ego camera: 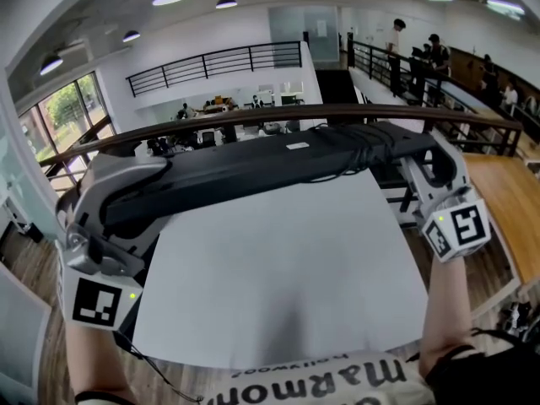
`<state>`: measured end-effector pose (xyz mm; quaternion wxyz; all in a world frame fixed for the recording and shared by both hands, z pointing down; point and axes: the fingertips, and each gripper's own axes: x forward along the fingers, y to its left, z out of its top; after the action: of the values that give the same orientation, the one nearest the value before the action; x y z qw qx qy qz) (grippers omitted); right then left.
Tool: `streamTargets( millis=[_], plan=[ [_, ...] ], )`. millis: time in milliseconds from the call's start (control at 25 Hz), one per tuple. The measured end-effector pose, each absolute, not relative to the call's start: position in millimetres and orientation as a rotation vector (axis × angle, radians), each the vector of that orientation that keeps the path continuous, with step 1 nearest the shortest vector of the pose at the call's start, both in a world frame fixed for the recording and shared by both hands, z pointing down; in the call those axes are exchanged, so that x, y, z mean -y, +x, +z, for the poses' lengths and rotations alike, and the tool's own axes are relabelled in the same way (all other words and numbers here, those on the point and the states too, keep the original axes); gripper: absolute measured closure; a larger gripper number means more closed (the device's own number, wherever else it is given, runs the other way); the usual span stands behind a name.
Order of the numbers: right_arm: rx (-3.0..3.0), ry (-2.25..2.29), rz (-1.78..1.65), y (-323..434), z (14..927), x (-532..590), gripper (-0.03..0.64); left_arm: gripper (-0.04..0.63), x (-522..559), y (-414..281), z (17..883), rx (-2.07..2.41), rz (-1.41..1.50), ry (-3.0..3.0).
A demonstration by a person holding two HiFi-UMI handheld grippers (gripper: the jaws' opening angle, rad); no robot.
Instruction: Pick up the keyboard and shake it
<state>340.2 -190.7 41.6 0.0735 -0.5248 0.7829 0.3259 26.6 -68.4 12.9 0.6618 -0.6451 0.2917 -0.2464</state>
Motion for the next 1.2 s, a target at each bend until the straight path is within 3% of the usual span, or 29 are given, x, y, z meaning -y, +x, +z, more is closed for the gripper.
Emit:
streamTargets(
  millis=[520,720,1200],
  plan=[
    [-2.309,-1.602,0.925,348,55,171,0.400,0.481,40,37,26,-0.662,-0.589,-1.455],
    [-2.280,-1.585,0.926,353,38,169,0.400,0.509,36,42,16,-0.686,-0.530,-1.515],
    [-2.208,-1.536,1.006,358,13,148,0.393,0.503,41,31,32,-0.779,-0.347,-1.710]
  ],
)
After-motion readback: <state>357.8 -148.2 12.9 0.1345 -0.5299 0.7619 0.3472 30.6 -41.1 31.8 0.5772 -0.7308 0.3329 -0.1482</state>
